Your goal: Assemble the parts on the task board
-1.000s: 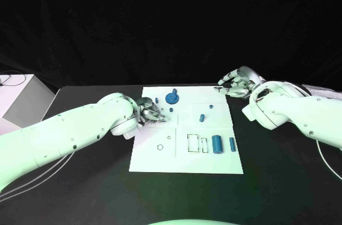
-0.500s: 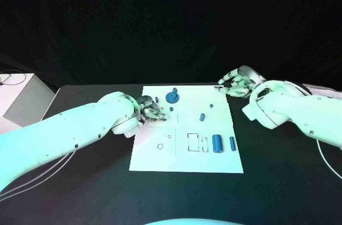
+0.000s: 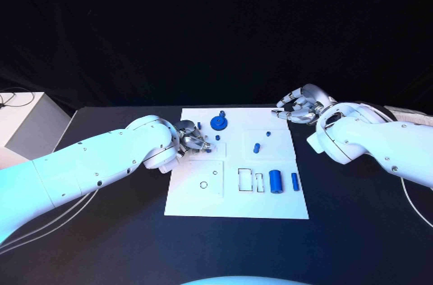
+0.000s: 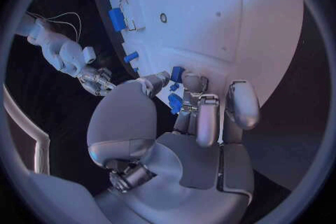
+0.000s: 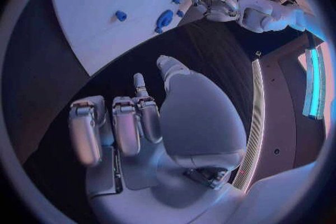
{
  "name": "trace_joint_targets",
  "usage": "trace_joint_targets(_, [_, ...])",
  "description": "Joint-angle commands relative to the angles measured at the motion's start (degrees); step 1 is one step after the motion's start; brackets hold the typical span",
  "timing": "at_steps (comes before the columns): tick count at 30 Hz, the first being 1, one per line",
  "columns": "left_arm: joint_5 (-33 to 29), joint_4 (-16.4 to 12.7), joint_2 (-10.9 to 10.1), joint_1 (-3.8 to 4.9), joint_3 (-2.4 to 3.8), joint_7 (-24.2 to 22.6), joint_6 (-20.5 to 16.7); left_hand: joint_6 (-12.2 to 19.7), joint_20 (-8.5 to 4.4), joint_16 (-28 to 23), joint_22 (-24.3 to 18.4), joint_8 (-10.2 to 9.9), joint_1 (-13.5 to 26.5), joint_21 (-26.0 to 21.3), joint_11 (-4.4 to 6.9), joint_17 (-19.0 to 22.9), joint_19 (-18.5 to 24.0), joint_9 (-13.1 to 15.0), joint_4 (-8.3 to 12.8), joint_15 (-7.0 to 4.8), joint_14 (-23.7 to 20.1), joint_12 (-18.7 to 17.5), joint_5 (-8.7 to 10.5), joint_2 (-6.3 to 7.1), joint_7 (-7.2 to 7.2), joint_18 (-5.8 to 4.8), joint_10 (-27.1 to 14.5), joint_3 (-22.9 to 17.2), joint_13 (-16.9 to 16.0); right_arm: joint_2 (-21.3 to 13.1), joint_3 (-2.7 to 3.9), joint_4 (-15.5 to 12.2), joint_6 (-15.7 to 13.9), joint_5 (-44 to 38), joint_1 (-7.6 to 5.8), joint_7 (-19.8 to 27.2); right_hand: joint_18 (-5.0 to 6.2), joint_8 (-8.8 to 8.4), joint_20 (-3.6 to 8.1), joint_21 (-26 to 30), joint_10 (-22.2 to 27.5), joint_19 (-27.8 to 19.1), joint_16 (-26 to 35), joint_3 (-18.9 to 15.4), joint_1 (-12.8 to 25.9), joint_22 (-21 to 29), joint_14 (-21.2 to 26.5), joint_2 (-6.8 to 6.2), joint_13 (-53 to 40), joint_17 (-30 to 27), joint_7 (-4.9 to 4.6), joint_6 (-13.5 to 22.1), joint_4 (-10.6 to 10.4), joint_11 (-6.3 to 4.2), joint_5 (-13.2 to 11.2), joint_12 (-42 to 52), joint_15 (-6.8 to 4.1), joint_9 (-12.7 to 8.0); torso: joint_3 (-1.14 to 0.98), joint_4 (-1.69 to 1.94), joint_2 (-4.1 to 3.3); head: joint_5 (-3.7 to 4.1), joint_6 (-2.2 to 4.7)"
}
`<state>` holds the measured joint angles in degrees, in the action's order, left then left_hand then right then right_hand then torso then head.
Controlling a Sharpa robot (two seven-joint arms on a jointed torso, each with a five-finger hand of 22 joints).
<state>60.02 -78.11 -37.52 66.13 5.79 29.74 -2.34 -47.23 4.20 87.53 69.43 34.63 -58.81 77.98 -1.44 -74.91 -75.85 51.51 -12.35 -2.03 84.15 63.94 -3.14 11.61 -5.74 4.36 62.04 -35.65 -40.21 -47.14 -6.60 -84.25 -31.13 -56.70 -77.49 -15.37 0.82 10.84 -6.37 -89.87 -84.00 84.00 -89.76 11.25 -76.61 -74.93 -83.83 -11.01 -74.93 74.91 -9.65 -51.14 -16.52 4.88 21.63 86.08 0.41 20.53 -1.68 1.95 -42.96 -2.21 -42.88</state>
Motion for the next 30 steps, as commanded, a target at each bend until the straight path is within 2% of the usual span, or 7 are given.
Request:
trace_joint_targets(1, [0.52,0.22,0.36,-0.15,-0.1,0.44,0.29,0.14,0.01,-0.26,0.11,0.39,-0.74,0.02,-0.02,-9.86,-0.39,0.06,-0.1,0.16,3.58,0.21,0.08,0.07,0.21,0.53,0.13,0.16,-0.08,0.05,0.0,-0.04,0.85,-0.65,0.05,0.08,-0.82,0.12,-0.03,-0.13,-1.29,6.0,-0.23,-0.37,0.41,-15.07,-6.16,0.16,-10.65,15.06,0.05,0.44,0.03,-0.02,0.14,-0.17,0.15,-0.09,0.02,-0.09,-0.01,-0.03,-0.11])
trace_joint_targets(13, [0.86,1.25,1.08,-0.14,-0.09,0.51,0.84,-0.15,-0.08,-0.13,0.53,0.88,-1.55,0.27,0.14,-10.08,-0.71,0.2,-0.21,0.03,3.7,0.51,0.08,-0.46,0.4,0.44,0.47,-0.01,-0.43,0.03,0.0,-0.14,0.95,-0.77,0.05,0.02,-0.82,0.15,-0.02,-0.13,-1.35,6.0,-0.23,-0.37,0.43,-15.07,-6.16,0.2,-10.7,15.06,0.05,0.41,0.0,-0.03,0.22,-0.12,0.15,-0.08,0.07,0.01,0.06,-0.02,-0.2])
trace_joint_targets(19, [0.84,1.56,1.35,-0.14,-0.09,0.53,1.24,-0.17,-0.3,-0.08,0.66,1.6,-3.45,0.33,0.47,-10.13,-0.82,0.44,0.36,-0.25,3.74,0.66,0.06,-0.79,0.76,0.42,0.61,-0.61,-0.56,0.03,0.0,-0.22,1.12,-0.8,0.06,-0.04,-0.82,0.15,-0.02,-0.13,-1.35,6.0,-0.23,-0.37,0.43,-15.07,-6.16,0.2,-10.7,15.06,0.05,0.41,0.0,-0.03,0.22,-0.12,0.15,-0.08,0.05,-0.09,0.06,0.1,-0.28])
trace_joint_targets(24, [0.63,1.44,1.39,-0.15,-0.09,0.53,1.4,0.15,-0.7,-0.07,0.73,2.1,-7.44,0.31,0.9,-10.13,-0.84,0.23,2.73,-0.66,3.75,0.5,0.04,-0.98,1.19,0.41,0.46,-4.42,-0.33,0.01,0.0,-0.22,1.28,-0.81,0.06,-0.12,-0.82,0.15,-0.02,-0.13,-1.35,6.0,-0.23,-0.37,0.43,-15.07,-6.16,0.2,-10.7,15.06,0.05,0.41,0.0,-0.03,0.22,-0.12,0.15,-0.08,0.04,-0.04,0.09,0.15,-0.28])
trace_joint_targets(25, [0.55,1.37,1.39,-0.15,-0.09,0.52,1.4,0.19,-0.81,-0.05,0.85,2.24,-8.57,0.36,1.01,-10.15,-0.9,0.07,3.83,-0.77,3.76,0.46,0.03,-0.91,1.28,0.38,0.45,-6.41,-0.28,0.0,0.0,-0.21,1.3,-0.81,0.06,-0.13,-0.82,0.15,-0.02,-0.13,-1.35,6.0,-0.23,-0.37,0.43,-15.07,-6.16,0.2,-10.7,15.06,0.05,0.41,0.0,-0.03,0.22,-0.12,0.15,-0.08,0.04,-0.03,0.09,0.15,-0.29])
trace_joint_targets(30, [0.01,0.92,1.26,-0.16,-0.08,0.47,1.23,0.46,-0.94,-0.07,0.82,2.64,-9.83,0.29,1.16,-10.1,-0.83,-0.26,6.58,-0.87,3.73,0.07,-0.06,-0.47,1.43,0.4,0.14,-11.69,0.23,0.01,0.0,-0.19,1.36,-0.81,0.09,-0.14,-0.82,0.15,-0.02,-0.13,-1.35,6.0,-0.23,-0.37,0.43,-15.07,-6.16,0.2,-10.7,15.06,0.05,0.41,0.0,-0.03,0.22,-0.12,0.15,-0.08,0.1,-0.05,0.08,0.19,-0.18])
